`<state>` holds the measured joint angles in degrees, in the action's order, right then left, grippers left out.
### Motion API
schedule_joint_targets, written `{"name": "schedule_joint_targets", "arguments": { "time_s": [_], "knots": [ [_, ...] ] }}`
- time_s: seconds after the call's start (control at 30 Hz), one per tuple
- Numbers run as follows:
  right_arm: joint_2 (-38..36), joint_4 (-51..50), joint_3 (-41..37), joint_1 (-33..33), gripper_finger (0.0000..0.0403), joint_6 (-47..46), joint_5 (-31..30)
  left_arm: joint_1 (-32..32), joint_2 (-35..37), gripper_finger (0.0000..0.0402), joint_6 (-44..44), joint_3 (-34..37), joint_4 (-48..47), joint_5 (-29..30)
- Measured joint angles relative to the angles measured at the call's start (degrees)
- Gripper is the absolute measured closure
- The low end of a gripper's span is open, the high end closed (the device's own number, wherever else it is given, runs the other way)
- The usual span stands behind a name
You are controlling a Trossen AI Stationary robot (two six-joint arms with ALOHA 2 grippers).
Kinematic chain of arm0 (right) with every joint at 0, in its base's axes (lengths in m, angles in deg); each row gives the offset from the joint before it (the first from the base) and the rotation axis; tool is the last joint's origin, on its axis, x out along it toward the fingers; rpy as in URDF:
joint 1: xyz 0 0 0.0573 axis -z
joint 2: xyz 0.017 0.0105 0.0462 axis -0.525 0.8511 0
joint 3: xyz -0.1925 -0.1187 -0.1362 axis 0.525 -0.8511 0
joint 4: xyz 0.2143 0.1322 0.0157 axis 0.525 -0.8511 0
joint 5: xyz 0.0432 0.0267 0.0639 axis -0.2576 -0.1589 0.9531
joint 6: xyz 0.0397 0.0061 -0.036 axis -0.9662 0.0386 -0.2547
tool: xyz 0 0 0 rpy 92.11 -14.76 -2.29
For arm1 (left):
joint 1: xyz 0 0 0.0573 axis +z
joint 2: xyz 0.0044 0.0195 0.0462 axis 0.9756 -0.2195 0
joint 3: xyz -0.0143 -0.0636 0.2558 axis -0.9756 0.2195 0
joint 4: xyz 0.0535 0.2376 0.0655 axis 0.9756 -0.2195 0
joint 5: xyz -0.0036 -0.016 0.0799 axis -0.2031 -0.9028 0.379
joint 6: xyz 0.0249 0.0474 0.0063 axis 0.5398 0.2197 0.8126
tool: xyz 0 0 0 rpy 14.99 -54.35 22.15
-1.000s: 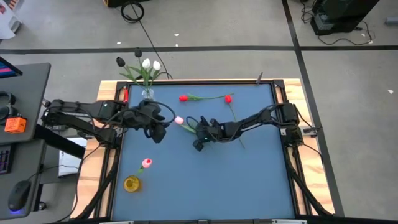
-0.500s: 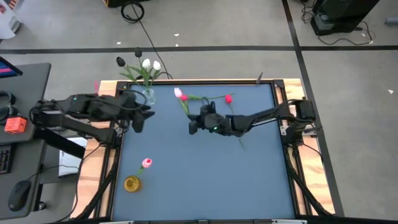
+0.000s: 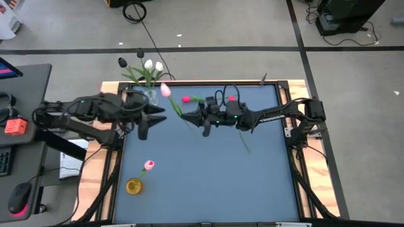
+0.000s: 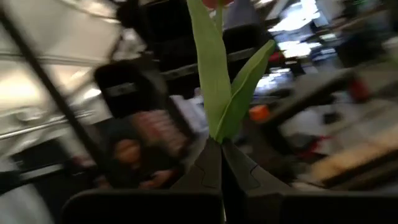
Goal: Sort flowers into vase by color
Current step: Put the pink tulip into the yellow vase
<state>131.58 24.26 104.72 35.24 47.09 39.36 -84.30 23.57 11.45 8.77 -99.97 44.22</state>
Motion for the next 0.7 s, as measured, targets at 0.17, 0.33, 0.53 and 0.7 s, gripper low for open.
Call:
{"name": "schedule_joint_targets", "arguments": {
  "time_s": [0.17,0.33,0.53,0.7],
  "knots": [
    [0.0,3.7,0.0,-0.1,0.0402,-0.9,5.3,0.0,-4.3,0.0216,5.1,0.0,7.2,-0.8],
    [0.0,5.7,0.0,-0.8,0.0402,-0.7,6.8,0.0,-6.8,0.0218,7.7,0.1,12.2,-0.6],
    [0.0,5.8,0.0,-1.3,0.0402,-0.2,7.5,0.0,-7.6,0.0273,8.9,0.1,15.7,-0.6],
    [0.0,5.2,0.0,-1.2,0.0382,-0.9,6.7,0.0,-7.3,0.0378,9.0,0.1,15.4,-1.0]
  ]
}}
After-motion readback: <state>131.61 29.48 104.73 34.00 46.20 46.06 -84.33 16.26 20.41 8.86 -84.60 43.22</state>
